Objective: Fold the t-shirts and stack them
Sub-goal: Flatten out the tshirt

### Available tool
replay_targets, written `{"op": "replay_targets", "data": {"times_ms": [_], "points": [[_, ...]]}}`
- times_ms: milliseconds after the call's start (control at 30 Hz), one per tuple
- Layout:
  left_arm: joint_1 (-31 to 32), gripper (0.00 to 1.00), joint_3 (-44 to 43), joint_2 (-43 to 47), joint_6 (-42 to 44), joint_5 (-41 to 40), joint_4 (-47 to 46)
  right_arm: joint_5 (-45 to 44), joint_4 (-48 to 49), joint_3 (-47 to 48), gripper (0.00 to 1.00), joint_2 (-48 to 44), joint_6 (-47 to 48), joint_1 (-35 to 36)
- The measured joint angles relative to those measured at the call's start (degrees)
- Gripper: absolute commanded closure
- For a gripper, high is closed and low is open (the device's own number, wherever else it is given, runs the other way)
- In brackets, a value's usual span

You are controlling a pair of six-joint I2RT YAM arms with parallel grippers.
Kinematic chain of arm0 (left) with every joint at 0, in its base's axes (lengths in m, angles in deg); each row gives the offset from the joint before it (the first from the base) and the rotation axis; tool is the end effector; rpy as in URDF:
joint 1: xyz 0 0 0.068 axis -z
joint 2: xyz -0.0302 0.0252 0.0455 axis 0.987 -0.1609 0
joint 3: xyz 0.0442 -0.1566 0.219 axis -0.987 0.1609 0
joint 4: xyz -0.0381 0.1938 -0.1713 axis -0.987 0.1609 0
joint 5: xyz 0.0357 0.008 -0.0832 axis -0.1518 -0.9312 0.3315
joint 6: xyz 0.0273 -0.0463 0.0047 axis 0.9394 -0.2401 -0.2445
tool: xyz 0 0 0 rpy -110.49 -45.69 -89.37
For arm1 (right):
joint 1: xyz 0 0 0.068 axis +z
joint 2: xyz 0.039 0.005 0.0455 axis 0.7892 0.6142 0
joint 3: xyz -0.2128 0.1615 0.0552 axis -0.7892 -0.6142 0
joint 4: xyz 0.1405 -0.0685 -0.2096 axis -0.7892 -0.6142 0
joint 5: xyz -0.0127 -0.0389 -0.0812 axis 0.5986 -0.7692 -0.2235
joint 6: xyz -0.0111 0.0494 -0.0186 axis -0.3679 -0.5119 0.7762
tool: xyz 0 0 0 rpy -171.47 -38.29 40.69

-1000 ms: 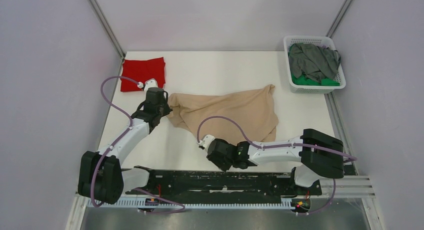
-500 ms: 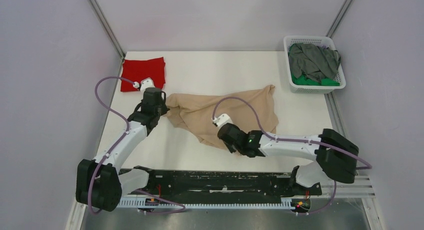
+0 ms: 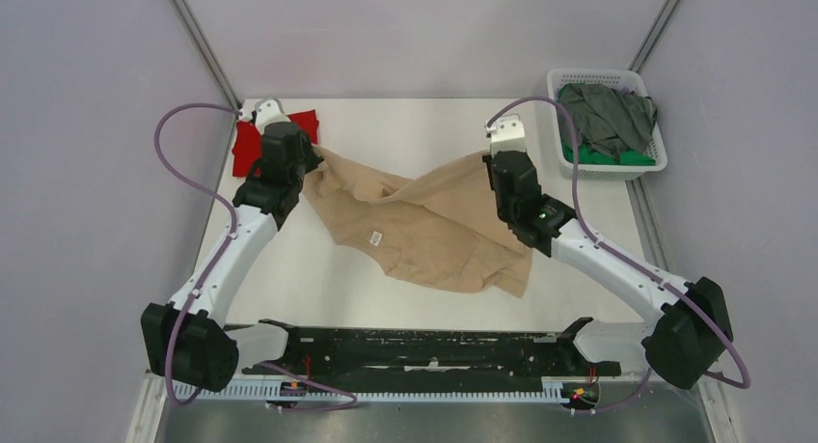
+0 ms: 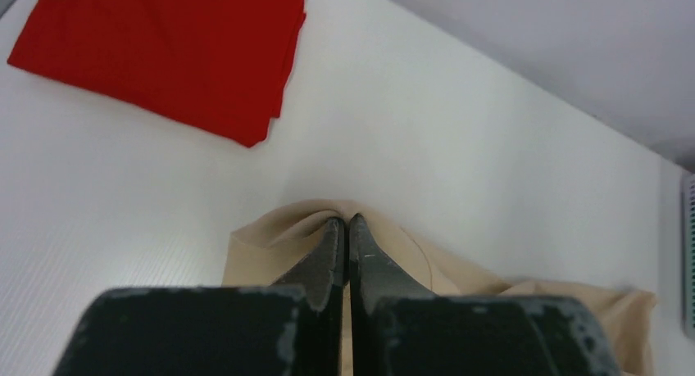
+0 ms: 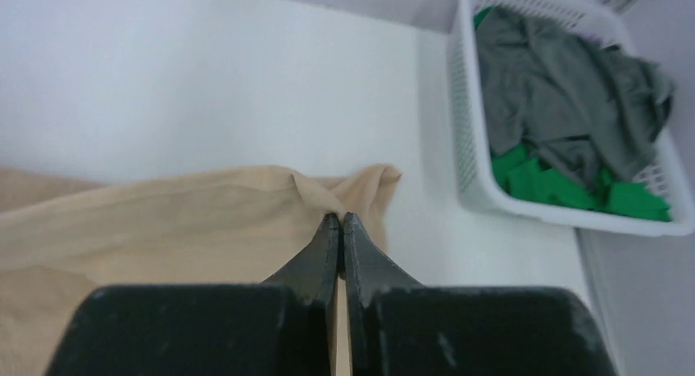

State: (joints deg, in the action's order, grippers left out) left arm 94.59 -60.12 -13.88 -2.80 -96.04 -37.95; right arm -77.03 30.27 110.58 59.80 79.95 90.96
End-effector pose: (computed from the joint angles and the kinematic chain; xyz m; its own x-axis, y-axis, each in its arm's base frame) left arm 0.2731 -0.0542 0.3311 -0.3095 -0.4096 -0.8581 -0.2885 0.9004 -0.3257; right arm 0.2348 0.1598 0.3028 -0.2901 -0.2349 -0.9277 -0.0194 0.9706 -0.2397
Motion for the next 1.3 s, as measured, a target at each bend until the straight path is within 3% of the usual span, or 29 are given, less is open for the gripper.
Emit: {"op": "replay_targets", "data": {"times_ms": [167, 400, 667, 833, 1000, 1300], "points": [[0.0, 0.98, -4.94, 2.67, 0.68, 0.37, -0.02, -1.01, 4.0, 5.55, 1.0, -4.09, 8.02, -2.23], [0.0, 0.98, -12.33, 15.32, 3.65, 3.54, 0.04, 2.32, 6.32, 11.34, 1.0, -18.73, 13.55, -2.23], [0.0, 0.98, -25.24, 28.74, 4.92, 10.84, -0.24, 17.2, -0.68, 25.73, 1.0, -27.61, 13.75, -2.23], [0.0, 0.98, -35.32, 31.23, 5.18, 15.93, 0.02, 29.57, -6.36, 35.5, 1.0, -29.4, 12.26, -2.23], [-0.2, 0.98, -43.58, 31.3, 6.49, 20.76, 0.46, 38.07, -9.46, 39.36, 1.0, -31.63, 10.6, -2.23], [-1.4, 0.98, -44.17, 30.88, 7.5, 23.17, 0.81, 40.24, -11.04, 38.05, 1.0, -32.65, 9.77, -2.27]]}}
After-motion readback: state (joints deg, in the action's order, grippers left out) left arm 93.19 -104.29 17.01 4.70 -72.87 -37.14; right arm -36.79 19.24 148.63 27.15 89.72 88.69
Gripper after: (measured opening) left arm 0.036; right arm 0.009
